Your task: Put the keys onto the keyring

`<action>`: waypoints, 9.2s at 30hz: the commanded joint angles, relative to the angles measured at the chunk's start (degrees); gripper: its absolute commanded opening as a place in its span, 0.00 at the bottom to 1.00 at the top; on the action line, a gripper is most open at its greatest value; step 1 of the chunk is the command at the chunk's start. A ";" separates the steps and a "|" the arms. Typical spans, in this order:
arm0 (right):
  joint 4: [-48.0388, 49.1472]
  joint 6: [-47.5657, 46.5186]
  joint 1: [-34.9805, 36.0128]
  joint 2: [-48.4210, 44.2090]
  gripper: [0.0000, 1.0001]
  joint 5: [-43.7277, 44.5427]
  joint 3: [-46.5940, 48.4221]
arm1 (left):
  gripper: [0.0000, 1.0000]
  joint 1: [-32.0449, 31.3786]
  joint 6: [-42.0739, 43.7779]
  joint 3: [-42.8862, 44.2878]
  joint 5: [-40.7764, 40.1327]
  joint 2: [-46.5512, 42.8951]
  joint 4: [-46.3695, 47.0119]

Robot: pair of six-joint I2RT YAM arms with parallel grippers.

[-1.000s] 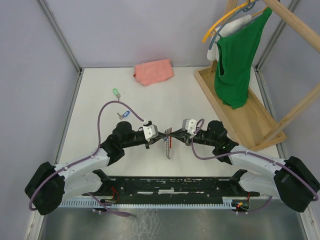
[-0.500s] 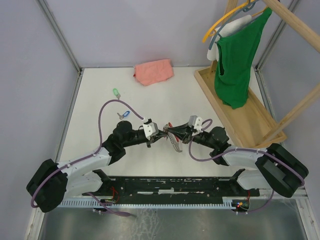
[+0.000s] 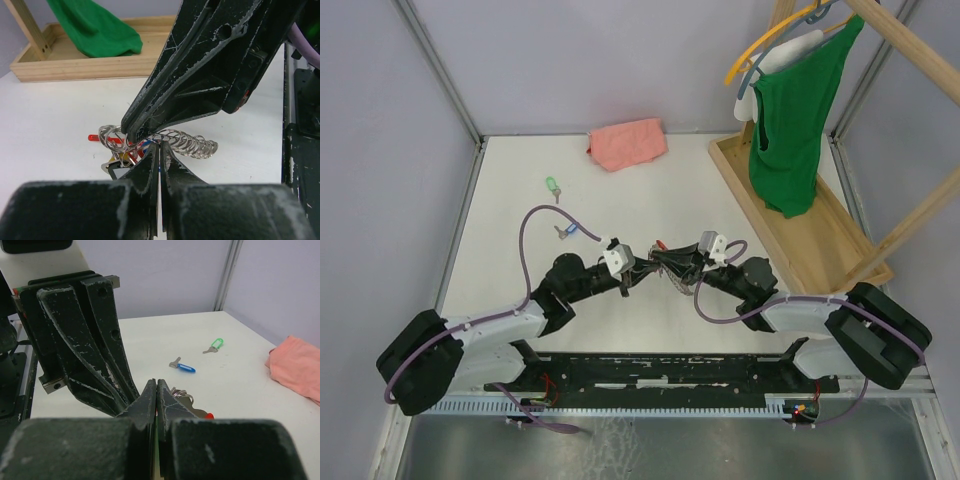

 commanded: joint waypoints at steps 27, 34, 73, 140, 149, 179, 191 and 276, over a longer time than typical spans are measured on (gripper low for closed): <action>-35.03 -6.96 0.13 -16.70 0.01 1.04 4.75 | 0.18 -1.32 6.79 -1.87 -3.13 -5.99 -4.14; -23.96 -1.99 0.16 -14.00 0.01 0.39 2.92 | 0.30 1.77 3.08 -3.95 5.88 -2.28 5.01; -12.50 3.08 0.13 -9.08 0.01 -3.91 2.72 | 0.37 5.90 -8.10 -0.27 9.09 4.69 14.29; -68.73 -23.29 0.18 -9.86 0.17 -4.40 21.00 | 0.03 -5.87 15.85 17.55 -12.60 -1.60 -33.52; -66.79 -23.37 0.14 -9.80 0.07 -2.44 20.05 | 0.03 -5.89 14.93 17.72 -11.48 -1.83 -33.44; -55.23 -19.60 0.13 -15.68 0.00 -2.18 15.64 | 0.38 -5.73 14.32 7.37 -12.45 -7.34 -21.44; -55.06 -19.00 0.13 -16.26 0.01 -2.81 15.51 | 0.26 -5.71 14.68 8.07 -11.53 -4.78 -20.37; -52.83 -2.59 0.74 22.18 0.39 33.34 35.39 | 0.97 -1.46 -22.90 -12.98 -66.41 -38.32 -27.83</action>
